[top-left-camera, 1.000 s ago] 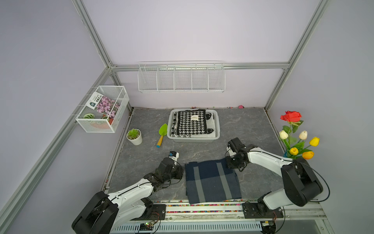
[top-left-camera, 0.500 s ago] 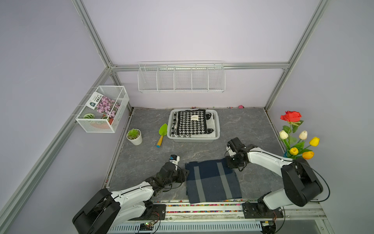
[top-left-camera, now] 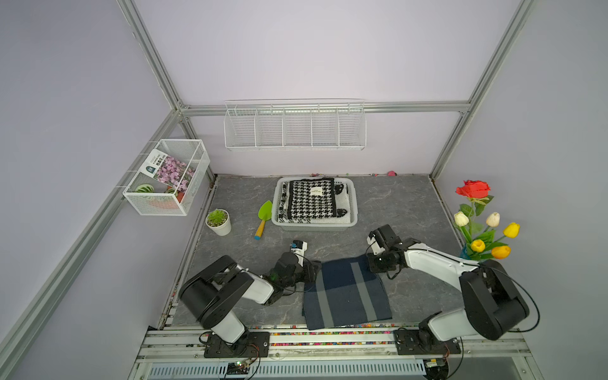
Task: Put the folded scarf in the basket
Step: Pick up the scarf at the center of the board.
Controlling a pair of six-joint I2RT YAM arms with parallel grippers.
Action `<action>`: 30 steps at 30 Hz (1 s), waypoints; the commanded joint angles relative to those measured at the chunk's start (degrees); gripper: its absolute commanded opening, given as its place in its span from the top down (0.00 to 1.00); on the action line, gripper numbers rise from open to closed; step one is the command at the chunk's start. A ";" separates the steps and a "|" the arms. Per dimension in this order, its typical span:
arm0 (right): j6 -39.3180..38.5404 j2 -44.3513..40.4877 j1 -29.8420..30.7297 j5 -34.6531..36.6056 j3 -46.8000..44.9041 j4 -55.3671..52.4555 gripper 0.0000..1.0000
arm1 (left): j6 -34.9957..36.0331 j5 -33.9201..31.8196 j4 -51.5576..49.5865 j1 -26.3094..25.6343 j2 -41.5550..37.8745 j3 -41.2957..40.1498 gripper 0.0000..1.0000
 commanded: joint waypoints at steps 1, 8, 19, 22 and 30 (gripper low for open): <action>-1.19 -0.79 0.43 -1.24 -2.37 1.12 1.00 | 0.34 6.64 -4.62 -0.28 8.55 -0.77 0.91; -1.28 -6.45 0.93 -1.17 -3.13 2.12 1.00 | 3.59 2.64 -18.29 -0.37 -1.16 3.63 1.00; -0.89 -16.03 3.33 -5.71 2.76 1.79 1.00 | 7.73 -6.19 -38.70 -0.29 -18.85 11.26 1.00; -0.47 -17.31 3.62 -6.17 5.82 1.62 1.00 | 8.83 -9.52 -45.17 -0.04 -24.64 15.05 1.00; -0.12 -13.94 3.56 -10.06 17.35 2.68 1.00 | 14.82 -11.12 -57.03 4.96 -29.75 28.79 1.00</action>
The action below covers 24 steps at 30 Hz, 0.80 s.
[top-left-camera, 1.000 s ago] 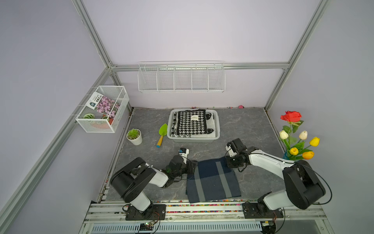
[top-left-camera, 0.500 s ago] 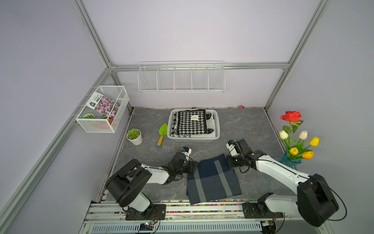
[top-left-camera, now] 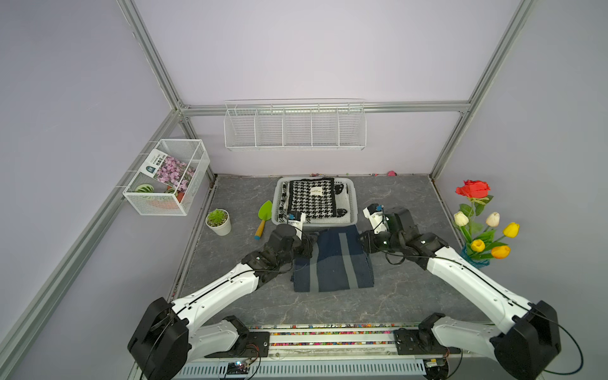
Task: Put the folded scarf in the basket
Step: Pick up the scarf at the center of the board, then place the scarf in the basket.
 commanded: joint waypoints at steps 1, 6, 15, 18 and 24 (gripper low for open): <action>0.87 2.53 0.20 -2.13 5.39 2.21 1.00 | 4.55 -0.95 -7.74 3.45 0.43 6.24 1.00; 0.47 11.94 0.12 -3.81 18.54 1.14 1.00 | 7.28 3.98 -11.19 12.42 4.43 16.18 1.00; -0.49 32.11 -3.08 -8.96 44.35 -3.87 1.00 | 9.89 9.05 -16.44 20.99 19.60 38.14 1.00; -0.12 38.10 -5.11 -10.38 48.86 -3.16 1.00 | 10.95 9.41 -17.12 22.18 26.42 44.46 1.00; -1.13 49.28 -8.15 -9.28 55.76 -3.01 1.00 | 10.33 13.67 -14.17 25.63 39.26 51.34 1.00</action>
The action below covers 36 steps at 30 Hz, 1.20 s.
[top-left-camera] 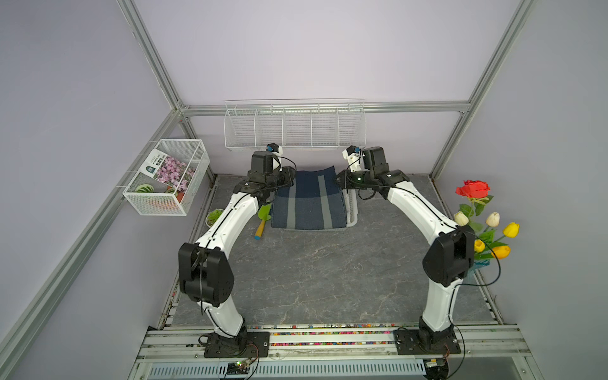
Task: Put the folded scarf in the basket
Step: Place the scarf in the basket.
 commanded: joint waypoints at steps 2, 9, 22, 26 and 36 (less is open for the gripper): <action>-0.64 6.91 -1.86 -1.67 4.39 -0.56 1.00 | 0.51 4.72 1.49 2.41 7.74 3.66 1.00; -0.73 12.68 -3.60 0.55 7.29 -1.22 1.00 | -0.65 10.10 4.03 5.06 15.28 6.91 0.82; -1.78 7.72 -6.11 2.19 1.22 2.31 1.00 | -3.46 17.86 11.22 6.27 14.72 3.05 0.48; -1.84 9.48 -6.95 1.76 1.32 3.16 1.00 | -3.12 17.09 10.16 6.33 16.15 3.37 0.44; -2.77 14.49 -7.04 3.71 3.83 -0.94 1.00 | -2.32 15.32 10.11 6.36 16.44 0.49 0.41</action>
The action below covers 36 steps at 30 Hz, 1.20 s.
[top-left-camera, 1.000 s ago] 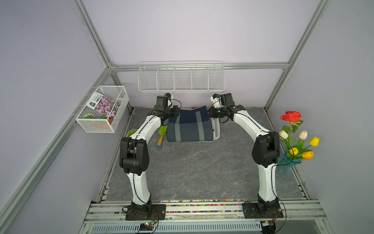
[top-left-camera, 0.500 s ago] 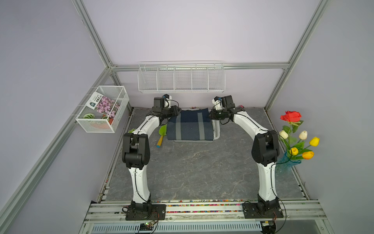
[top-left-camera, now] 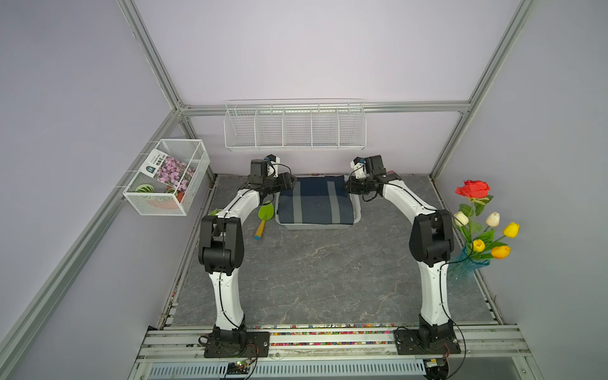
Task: Put the folded scarf in the basket
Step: Place the scarf in the basket.
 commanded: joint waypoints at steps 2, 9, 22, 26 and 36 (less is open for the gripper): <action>-1.29 1.33 -0.73 2.70 0.15 -1.23 0.93 | 0.95 -0.79 0.19 0.10 0.29 -1.91 0.41; -1.83 -1.67 -0.72 5.70 -3.06 -0.71 0.65 | 0.85 -3.00 1.05 0.14 -3.00 -5.85 0.36; -3.13 -9.06 0.20 12.54 -9.73 1.21 0.58 | 1.02 -6.34 0.52 0.19 -9.99 -11.00 0.30; -3.85 -10.81 0.62 13.80 -11.39 1.41 0.56 | 1.63 -8.64 -1.28 0.14 -11.76 -11.82 0.00; -6.07 -18.56 3.68 17.25 -18.13 1.95 0.02 | 2.25 -12.88 -1.50 0.13 -19.16 -17.90 0.00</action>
